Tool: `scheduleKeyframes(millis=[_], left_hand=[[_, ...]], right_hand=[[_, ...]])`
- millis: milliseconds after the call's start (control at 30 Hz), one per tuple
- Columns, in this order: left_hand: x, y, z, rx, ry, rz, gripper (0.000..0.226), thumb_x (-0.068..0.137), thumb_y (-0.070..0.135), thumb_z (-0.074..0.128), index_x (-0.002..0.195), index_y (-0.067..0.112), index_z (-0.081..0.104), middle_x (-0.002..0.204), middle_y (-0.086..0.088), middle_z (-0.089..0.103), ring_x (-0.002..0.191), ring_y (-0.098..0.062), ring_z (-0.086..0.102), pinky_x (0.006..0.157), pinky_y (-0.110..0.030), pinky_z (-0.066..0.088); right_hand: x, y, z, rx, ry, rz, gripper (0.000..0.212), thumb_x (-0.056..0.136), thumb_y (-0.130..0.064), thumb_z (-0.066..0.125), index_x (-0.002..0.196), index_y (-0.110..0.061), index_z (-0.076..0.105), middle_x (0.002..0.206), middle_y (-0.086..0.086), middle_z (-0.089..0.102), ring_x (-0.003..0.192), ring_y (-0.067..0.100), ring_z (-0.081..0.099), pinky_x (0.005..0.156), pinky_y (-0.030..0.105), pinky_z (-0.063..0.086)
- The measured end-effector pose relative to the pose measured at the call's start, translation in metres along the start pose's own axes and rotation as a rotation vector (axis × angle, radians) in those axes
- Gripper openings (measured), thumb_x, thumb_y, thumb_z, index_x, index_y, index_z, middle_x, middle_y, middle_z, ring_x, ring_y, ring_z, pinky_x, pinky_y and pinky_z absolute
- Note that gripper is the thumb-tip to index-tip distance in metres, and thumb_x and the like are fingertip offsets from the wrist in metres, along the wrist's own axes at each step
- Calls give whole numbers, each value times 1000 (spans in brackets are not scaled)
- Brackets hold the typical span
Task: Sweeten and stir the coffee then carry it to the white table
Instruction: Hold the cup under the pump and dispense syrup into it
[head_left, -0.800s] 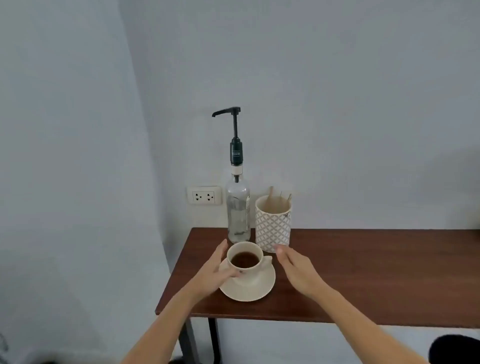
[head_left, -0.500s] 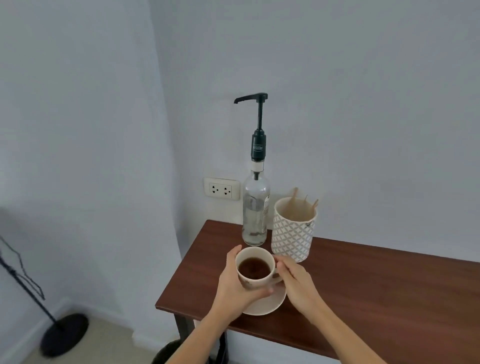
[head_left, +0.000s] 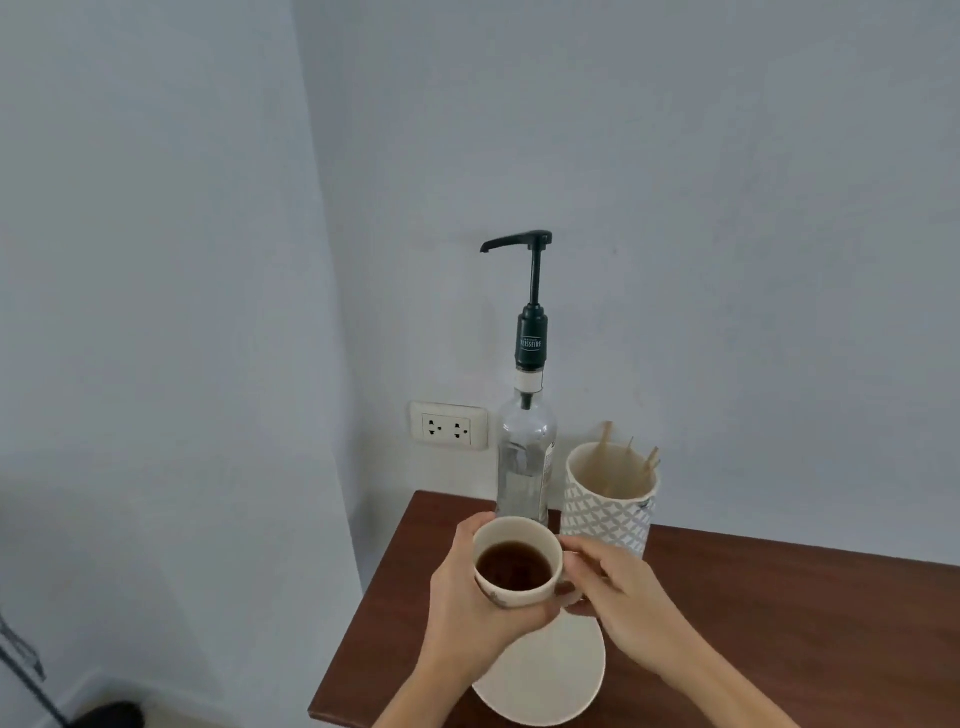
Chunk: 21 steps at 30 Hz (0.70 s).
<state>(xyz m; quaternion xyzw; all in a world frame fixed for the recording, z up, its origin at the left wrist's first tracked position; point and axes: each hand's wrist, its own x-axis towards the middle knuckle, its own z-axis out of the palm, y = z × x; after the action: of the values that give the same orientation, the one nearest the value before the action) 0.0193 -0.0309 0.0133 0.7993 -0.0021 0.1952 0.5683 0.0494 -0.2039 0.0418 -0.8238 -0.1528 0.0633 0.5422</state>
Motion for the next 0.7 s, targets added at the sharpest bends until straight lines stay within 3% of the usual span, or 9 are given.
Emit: scheduleKeyframes(millis=[67, 167, 267, 433, 567, 700], left_hand=[[17, 11, -13, -17, -23, -10, 90, 40, 39, 98, 118, 35, 53, 102, 13, 73, 97, 0, 69, 77, -9, 51], [47, 28, -31, -19, -58, -4, 86, 38, 40, 96, 113, 39, 53, 100, 13, 74, 94, -2, 70, 78, -19, 55], [79, 43, -47, 5, -39, 37, 87, 38, 43, 95, 114, 38, 54, 102, 11, 74, 95, -7, 70, 88, -37, 59], [128, 70, -66, 6, 6, 49, 99, 34, 47, 94, 121, 31, 52, 106, 5, 71, 97, -17, 70, 87, -48, 60], [157, 93, -75, -13, 18, 44, 100, 32, 48, 90, 122, 30, 50, 109, 5, 67, 100, -19, 67, 83, -43, 61], [179, 110, -79, -24, 26, 50, 102, 32, 48, 89, 124, 28, 51, 114, 3, 66, 102, -19, 66, 83, -40, 60]], right_hand=[[13, -24, -11, -53, 63, -87, 23, 102, -18, 50, 111, -26, 70, 105, -6, 77, 97, 5, 72, 91, 38, 59], [41, -72, -30, -121, 255, -263, 23, 101, -25, 51, 119, -23, 66, 113, -7, 74, 106, 5, 69, 97, 35, 56], [76, -126, -46, -125, 434, -372, 29, 103, -25, 47, 128, -17, 58, 116, -3, 69, 110, 17, 67, 95, 31, 50], [136, -186, -54, -8, 431, -370, 37, 103, -40, 37, 137, -29, 44, 99, -9, 59, 104, 24, 64, 97, 43, 51], [162, -207, -43, 193, 377, -288, 27, 100, -51, 40, 114, -32, 53, 103, 8, 66, 86, 20, 61, 79, 36, 50], [177, -215, -34, 420, 438, -217, 41, 93, -58, 50, 92, -18, 60, 93, 8, 75, 73, 20, 65, 67, 33, 49]])
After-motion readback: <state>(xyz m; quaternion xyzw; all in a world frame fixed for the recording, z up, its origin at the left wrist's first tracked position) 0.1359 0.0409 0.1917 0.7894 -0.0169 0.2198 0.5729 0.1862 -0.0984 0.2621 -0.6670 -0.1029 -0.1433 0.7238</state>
